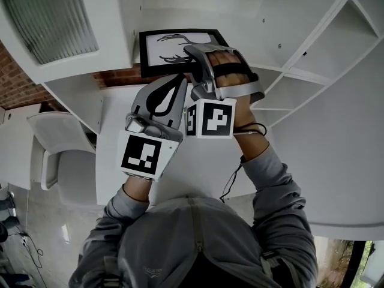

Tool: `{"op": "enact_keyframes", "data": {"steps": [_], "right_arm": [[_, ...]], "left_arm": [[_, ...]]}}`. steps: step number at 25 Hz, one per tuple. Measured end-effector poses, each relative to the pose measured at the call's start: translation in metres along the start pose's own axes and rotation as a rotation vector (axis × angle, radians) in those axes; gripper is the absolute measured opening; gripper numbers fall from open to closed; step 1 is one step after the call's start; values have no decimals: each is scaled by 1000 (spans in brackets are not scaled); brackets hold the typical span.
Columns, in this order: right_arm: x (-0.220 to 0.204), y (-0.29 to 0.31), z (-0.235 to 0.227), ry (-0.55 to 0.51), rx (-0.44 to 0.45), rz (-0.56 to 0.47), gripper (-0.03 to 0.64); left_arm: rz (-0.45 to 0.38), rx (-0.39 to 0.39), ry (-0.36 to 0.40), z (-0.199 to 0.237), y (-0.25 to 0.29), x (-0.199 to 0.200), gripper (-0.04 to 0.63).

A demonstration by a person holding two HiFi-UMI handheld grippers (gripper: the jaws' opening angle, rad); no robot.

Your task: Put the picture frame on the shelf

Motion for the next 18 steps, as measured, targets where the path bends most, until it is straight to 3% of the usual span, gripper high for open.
{"op": "enact_keyframes", "data": {"steps": [6,10,18], "right_arm": [[1,-3,-9,2,76,-33,40],[4,-7,-18,12,115,-34,135],[-9,-23,-14,51,133,-10,166]], "left_arm": [[13,-9,-7,0,18,0,6],[10,-10,-23,3,26,6,6],[52,-17,-3,2,31,-5,6]]}}
Point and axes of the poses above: the fingertips, and each gripper's own axes: y forward along the fingers, z to its left, x out of its top, the point moved 6 cm from there along -y, backward along the fingers, and after that the axes turned 11 degrees about y, right-handed, at the moved point
